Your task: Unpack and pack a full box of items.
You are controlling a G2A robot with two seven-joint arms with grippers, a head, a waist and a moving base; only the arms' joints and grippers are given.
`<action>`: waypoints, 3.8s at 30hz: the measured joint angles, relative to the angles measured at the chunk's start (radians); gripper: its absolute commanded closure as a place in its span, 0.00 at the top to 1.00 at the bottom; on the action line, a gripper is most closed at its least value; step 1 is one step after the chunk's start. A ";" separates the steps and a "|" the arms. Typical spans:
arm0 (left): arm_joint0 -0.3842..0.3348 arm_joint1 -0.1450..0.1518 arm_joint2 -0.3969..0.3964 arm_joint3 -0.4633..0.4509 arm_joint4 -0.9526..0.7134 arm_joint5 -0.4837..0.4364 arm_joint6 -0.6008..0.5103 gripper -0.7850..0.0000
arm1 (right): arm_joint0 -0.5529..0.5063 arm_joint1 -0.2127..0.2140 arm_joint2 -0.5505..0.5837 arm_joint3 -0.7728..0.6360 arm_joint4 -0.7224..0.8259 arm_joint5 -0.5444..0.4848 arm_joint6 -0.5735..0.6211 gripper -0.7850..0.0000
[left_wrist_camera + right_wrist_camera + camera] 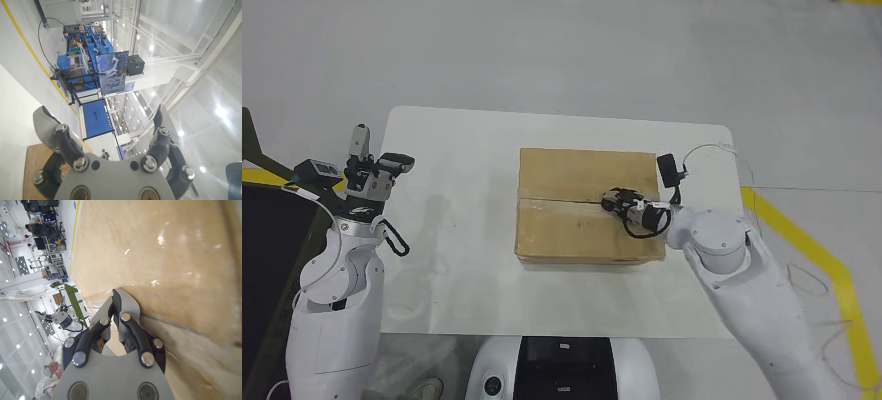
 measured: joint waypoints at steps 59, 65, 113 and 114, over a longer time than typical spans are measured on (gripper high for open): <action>0.000 0.000 0.000 0.000 0.000 0.000 0.000 1.00 | 0.418 -0.190 -0.427 0.294 0.080 -0.166 0.083 0.00; 0.000 0.000 0.000 0.000 0.000 0.000 0.000 1.00 | 0.459 -0.221 -0.469 0.335 0.083 -0.171 0.088 0.00; 0.000 0.000 0.000 0.000 0.000 0.000 0.000 1.00 | 0.046 -0.109 0.113 0.020 -0.027 -0.147 0.078 0.00; 0.000 0.000 0.000 0.000 0.000 0.000 0.000 1.00 | 0.029 -0.104 0.131 0.006 -0.038 -0.150 0.078 0.00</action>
